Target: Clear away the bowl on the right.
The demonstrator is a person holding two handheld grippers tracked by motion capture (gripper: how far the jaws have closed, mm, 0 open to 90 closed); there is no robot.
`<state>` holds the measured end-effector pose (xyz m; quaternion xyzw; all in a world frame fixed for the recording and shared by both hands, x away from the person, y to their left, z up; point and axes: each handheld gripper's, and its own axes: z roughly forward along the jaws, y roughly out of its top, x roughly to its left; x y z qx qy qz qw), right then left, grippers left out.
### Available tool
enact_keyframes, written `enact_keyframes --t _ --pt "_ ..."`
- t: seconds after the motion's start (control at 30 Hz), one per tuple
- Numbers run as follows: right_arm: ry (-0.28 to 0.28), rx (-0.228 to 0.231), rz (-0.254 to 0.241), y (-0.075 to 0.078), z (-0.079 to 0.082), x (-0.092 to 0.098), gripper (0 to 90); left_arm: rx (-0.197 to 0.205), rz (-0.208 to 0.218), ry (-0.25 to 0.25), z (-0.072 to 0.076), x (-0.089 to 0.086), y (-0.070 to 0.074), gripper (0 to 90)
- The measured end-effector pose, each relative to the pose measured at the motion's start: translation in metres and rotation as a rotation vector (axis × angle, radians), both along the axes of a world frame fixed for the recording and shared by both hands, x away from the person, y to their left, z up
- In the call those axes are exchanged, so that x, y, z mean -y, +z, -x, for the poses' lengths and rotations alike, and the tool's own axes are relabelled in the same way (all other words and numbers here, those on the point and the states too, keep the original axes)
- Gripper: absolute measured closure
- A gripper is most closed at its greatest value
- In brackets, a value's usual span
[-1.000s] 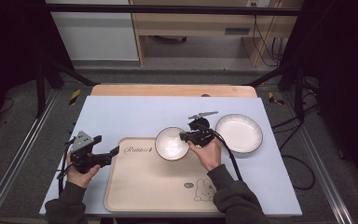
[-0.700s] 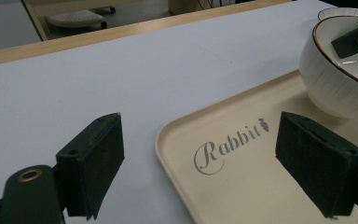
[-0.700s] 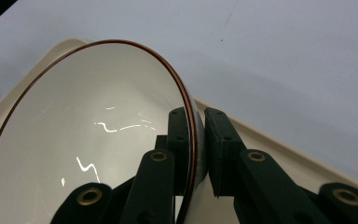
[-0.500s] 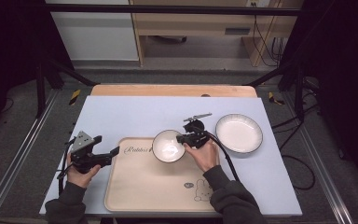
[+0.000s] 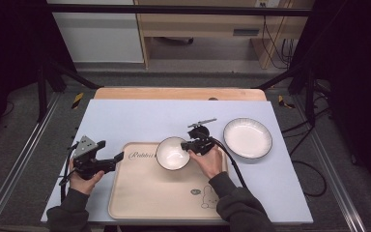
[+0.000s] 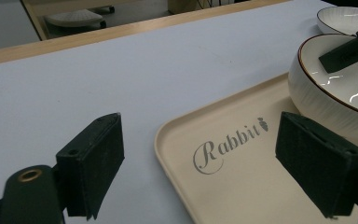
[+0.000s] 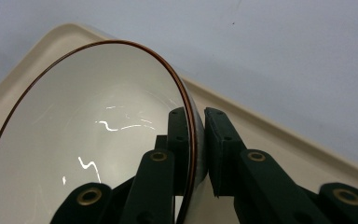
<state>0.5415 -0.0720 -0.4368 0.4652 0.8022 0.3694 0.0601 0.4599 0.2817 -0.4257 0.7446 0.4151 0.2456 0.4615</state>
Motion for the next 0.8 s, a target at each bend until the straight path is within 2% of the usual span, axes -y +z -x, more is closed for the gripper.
enact_keyframes --t 0.1,0.8 --pt "0.002 -0.004 0.011 -0.0026 -0.0009 -0.0005 81.3 0.0 0.001 0.0 -0.0001 -0.0002 0.0 15.0" --pt "-0.001 -0.032 0.007 -0.0096 -0.0069 0.0023 82.0 -0.001 0.008 0.001 -0.0002 -0.0007 0.0003 15.0"
